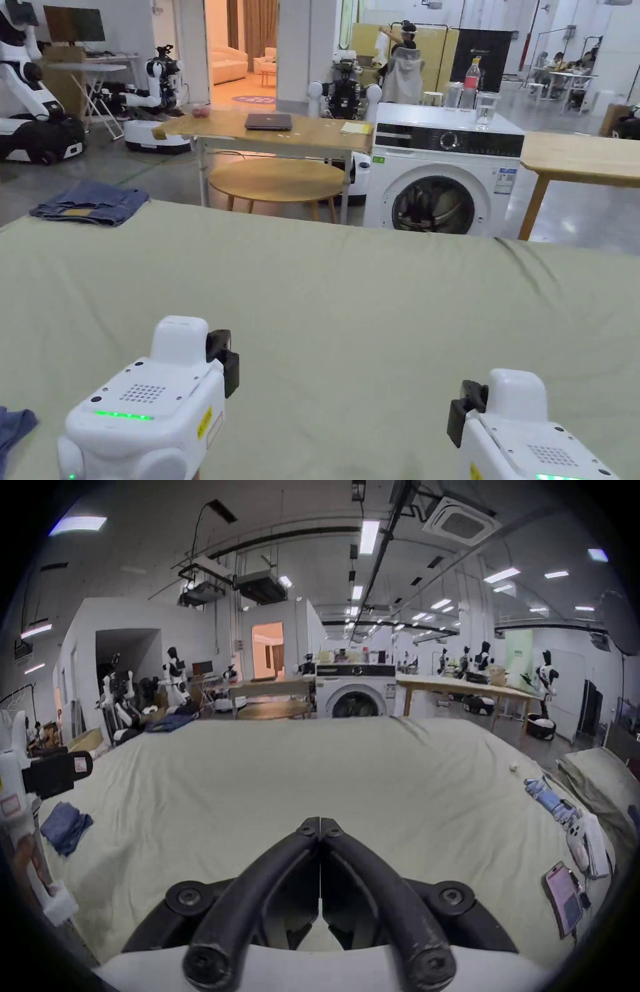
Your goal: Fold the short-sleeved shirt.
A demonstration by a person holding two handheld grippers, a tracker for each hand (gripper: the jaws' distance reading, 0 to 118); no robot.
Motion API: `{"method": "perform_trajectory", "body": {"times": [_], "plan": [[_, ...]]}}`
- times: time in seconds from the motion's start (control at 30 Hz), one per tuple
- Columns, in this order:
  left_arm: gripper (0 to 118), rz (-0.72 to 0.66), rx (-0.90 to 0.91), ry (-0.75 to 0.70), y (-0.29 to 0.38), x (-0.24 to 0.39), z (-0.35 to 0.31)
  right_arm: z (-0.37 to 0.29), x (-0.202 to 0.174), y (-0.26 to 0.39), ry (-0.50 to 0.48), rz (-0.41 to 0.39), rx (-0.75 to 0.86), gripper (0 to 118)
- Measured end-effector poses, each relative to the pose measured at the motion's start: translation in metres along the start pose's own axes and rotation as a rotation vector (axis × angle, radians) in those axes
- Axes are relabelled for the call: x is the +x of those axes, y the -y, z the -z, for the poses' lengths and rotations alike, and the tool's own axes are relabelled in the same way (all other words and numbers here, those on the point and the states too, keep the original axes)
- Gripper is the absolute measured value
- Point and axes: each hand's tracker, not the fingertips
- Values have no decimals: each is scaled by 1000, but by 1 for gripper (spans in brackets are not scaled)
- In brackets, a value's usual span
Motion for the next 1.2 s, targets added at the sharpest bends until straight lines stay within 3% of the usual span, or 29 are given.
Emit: {"method": "perform_trajectory", "body": {"times": [0.3, 0.87, 1.2], "plan": [[0, 30, 69, -6, 8, 44, -5, -6, 12, -3, 25, 27, 75, 0], [0, 70, 127, -47, 2, 38, -10, -4, -5, -1, 24, -20, 135, 0], [0, 26, 129, -64, -6, 14, -13, -7, -1, -10, 49, -32, 167, 0]]}}
